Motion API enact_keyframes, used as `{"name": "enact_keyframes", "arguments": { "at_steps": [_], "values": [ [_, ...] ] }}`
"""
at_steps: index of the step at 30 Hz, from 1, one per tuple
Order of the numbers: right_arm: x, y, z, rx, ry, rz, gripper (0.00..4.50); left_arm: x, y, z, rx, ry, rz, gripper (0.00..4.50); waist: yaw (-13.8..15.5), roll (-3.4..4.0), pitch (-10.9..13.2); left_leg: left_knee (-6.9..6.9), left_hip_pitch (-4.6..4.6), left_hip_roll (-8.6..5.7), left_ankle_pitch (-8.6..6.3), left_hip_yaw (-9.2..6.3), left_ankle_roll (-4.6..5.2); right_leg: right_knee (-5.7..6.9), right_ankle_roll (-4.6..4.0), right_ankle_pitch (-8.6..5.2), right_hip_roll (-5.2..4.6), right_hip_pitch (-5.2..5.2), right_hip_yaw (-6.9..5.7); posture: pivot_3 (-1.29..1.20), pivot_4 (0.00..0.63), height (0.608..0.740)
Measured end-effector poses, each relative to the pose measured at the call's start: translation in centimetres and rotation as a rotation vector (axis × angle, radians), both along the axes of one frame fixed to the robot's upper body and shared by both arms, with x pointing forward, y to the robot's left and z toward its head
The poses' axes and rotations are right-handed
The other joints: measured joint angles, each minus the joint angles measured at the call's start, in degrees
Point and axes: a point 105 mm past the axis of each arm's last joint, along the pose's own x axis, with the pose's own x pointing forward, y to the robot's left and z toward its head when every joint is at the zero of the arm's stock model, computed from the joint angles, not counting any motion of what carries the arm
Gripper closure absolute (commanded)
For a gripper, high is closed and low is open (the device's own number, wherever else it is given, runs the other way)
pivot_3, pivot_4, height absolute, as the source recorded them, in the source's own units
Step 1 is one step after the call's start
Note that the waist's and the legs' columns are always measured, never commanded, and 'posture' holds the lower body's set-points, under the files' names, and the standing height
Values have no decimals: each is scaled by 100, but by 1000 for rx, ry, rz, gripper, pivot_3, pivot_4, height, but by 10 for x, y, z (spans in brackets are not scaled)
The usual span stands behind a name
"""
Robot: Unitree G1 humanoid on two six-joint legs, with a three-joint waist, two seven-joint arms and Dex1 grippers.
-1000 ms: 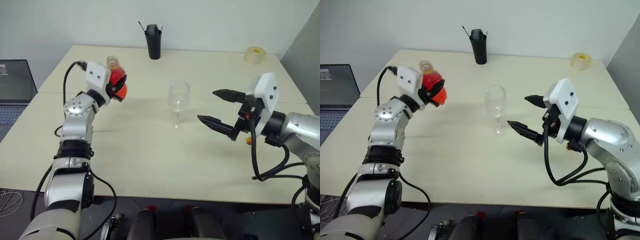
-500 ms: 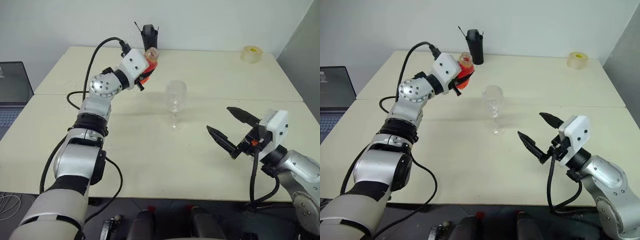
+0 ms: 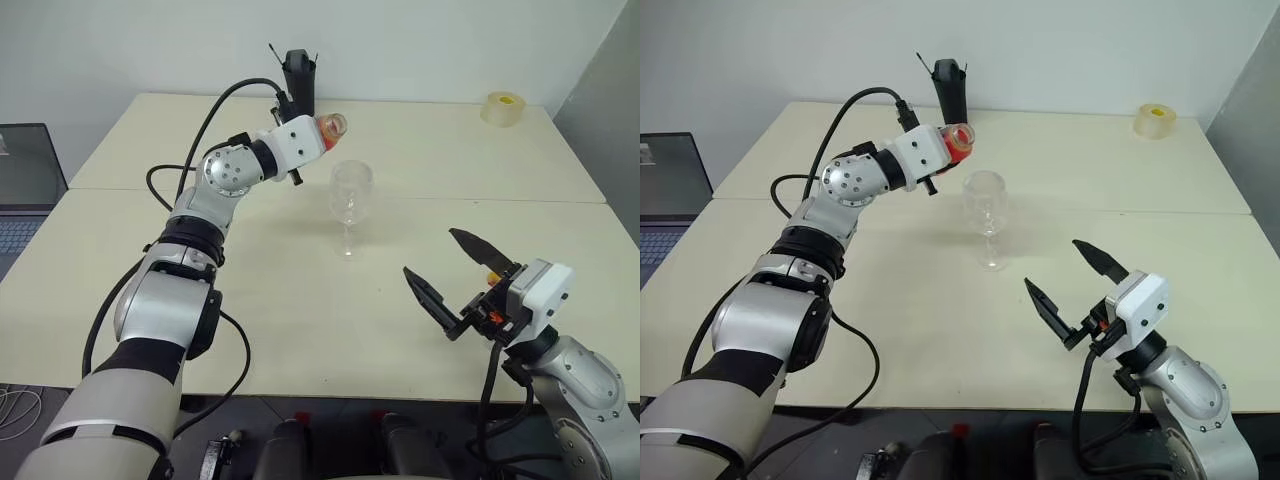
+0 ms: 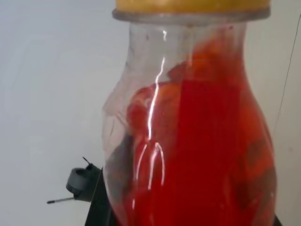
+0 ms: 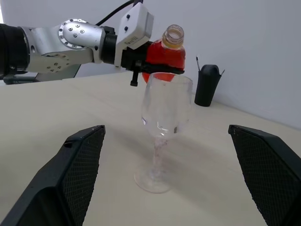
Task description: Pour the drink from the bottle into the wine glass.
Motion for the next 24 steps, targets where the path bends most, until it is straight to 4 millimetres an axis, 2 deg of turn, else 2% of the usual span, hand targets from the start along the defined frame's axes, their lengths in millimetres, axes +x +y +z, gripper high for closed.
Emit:
{"name": "enact_keyframes", "arguments": {
  "at_steps": [9, 16, 24],
  "values": [
    [3, -1, -4, -16, 5, -9, 0, 1, 4, -3, 88, -63, 31, 3441, 3, 0, 0, 0, 0, -1, 4, 1, -7, 0, 0, 0, -1, 0, 1, 0, 150, 740],
    [6, -3, -7, -31, 15, -12, 0, 0, 3, 3, 145, -144, 36, 3457, 6, 0, 0, 1, 0, -5, 4, 2, -8, 2, 0, 0, -1, 0, 1, 0, 150, 740],
    [9, -2, -1, -31, -12, -13, 0, -1, 1, -1, 204, -195, 37, 3457, 6, 0, 0, 1, 1, -5, 4, 2, -8, 3, 0, 0, -2, 0, 1, 0, 150, 740]
  ]
}}
